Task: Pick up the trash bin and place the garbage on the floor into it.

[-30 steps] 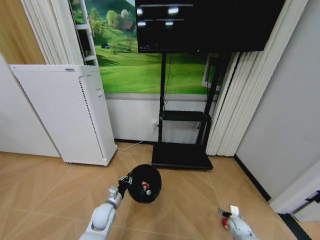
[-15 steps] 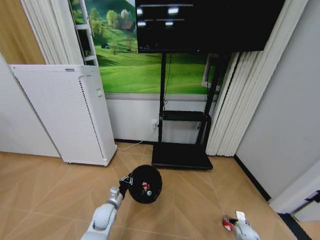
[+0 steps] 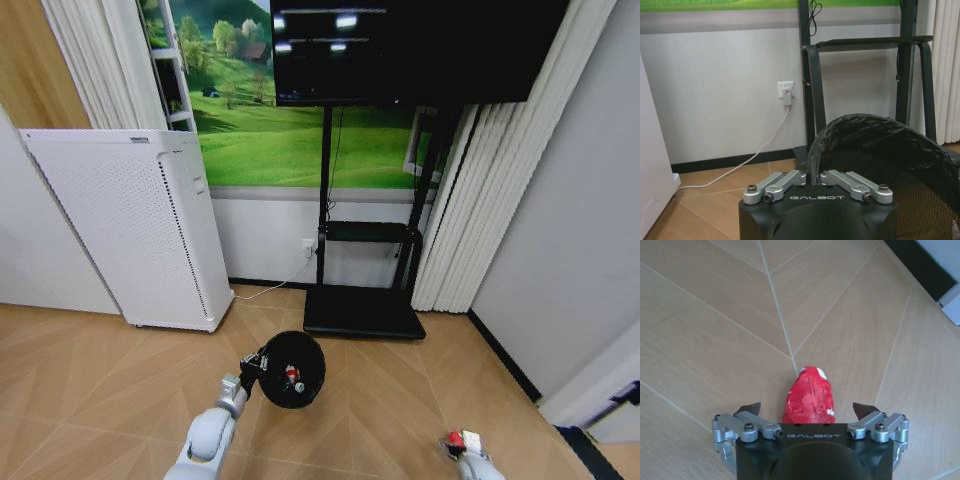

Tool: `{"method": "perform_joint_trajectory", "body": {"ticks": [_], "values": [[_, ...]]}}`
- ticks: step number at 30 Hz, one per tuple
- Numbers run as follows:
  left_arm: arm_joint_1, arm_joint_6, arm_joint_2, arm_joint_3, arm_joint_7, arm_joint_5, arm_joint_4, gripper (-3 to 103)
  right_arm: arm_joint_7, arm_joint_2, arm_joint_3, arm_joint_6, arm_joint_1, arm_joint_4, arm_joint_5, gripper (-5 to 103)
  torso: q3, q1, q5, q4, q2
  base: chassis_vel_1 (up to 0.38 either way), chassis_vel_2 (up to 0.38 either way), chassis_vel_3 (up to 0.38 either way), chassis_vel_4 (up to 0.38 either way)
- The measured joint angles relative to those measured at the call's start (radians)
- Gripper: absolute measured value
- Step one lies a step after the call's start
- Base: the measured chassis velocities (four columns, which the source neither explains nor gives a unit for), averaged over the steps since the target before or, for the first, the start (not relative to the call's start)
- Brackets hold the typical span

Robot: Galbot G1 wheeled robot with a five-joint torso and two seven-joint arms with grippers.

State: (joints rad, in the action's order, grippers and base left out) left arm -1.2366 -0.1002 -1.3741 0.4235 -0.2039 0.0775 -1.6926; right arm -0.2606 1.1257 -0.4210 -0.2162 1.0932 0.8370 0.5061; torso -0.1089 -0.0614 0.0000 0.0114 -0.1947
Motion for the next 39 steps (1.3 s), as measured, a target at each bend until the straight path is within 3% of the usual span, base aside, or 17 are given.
{"method": "perform_joint_trajectory", "body": {"ticks": [5, 7, 22, 24, 27, 39], "values": [[0.0, 0.003, 0.003, 0.002, 0.0, 0.0, 0.006, 7, 0.004, 0.015, 0.0, 0.009, -0.02, -0.039, -0.013, 102, 0.0, 0.0, -0.0001, 0.0001, 0.0, 0.0, 0.0, 0.0, 0.0], [0.0, 0.003, 0.003, 0.002, 0.0, 0.0, 0.007, 7, 0.006, 0.016, 0.0, 0.011, -0.025, -0.046, -0.014, 98, 0.0, 0.0, -0.0001, 0.0001, 0.0, 0.0, 0.0, 0.0, 0.0], [-0.003, 0.009, 0.003, 0.006, -0.001, 0.0, 0.013, 7, 0.024, 0.019, -0.003, 0.02, -0.045, -0.075, -0.024, 43, 0.0, 0.0, -0.0006, 0.0002, 0.0, 0.0, 0.0, 0.0, 0.0], [-0.004, 0.009, 0.003, 0.006, -0.001, 0.0, 0.013, 7, 0.023, 0.02, -0.003, 0.02, -0.045, -0.075, -0.024, 43, 0.0, 0.0, -0.001, 0.0002, 0.0, 0.0, 0.0, 0.0, 0.0], [-0.004, 0.01, 0.004, 0.007, -0.001, 0.0, 0.014, 7, 0.023, 0.021, -0.003, 0.022, -0.044, -0.074, -0.025, 35, 0.0, 0.0, -0.001, 0.0004, 0.0, 0.0, 0.0, 0.0, 0.0], [0.004, 0.013, 0.002, 0.003, -0.002, 0.0, 0.024, 7, 0.003, -0.002, -0.001, 0.007, -0.003, 0.009, -0.008, 30, 0.0, 0.0, 0.0014, 0.0, 0.0, 0.0, 0.0, 0.0, 0.0]]}}
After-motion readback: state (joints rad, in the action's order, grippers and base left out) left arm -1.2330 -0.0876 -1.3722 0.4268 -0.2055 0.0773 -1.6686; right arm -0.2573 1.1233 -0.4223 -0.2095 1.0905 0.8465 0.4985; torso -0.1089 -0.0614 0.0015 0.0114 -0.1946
